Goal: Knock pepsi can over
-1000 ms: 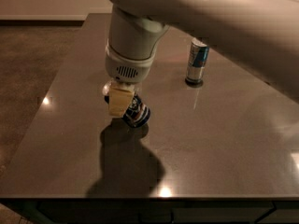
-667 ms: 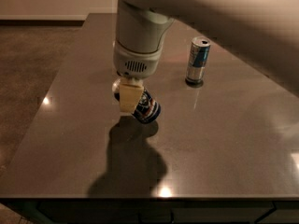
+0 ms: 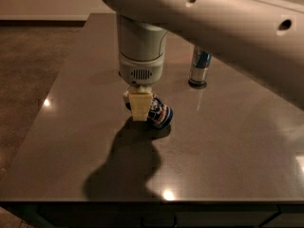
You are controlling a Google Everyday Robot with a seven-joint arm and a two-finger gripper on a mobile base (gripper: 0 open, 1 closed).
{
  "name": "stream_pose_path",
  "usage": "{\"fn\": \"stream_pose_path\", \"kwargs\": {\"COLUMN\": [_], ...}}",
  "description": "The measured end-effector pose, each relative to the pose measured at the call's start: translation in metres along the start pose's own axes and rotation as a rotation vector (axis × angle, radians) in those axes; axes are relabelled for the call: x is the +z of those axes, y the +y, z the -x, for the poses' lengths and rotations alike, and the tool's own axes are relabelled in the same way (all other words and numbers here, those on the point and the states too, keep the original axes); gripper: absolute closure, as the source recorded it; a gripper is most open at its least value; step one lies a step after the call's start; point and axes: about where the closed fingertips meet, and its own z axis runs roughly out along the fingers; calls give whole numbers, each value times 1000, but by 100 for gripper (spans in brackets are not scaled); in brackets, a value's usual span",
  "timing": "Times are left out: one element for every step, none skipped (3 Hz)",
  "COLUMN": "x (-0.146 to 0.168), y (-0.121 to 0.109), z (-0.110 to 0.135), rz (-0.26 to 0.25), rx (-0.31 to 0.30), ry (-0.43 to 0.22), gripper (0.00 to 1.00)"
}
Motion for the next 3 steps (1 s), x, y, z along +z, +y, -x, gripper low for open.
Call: {"fn": "stream_pose_path", "kwargs": {"x": [7,11,13], "y": [6,13,19], "z": [-2,-4,-5], "rz": [20,33,46], "rx": [-35,-62,-82], "ry": [32,48,53], "gripper": [35,12,0]}}
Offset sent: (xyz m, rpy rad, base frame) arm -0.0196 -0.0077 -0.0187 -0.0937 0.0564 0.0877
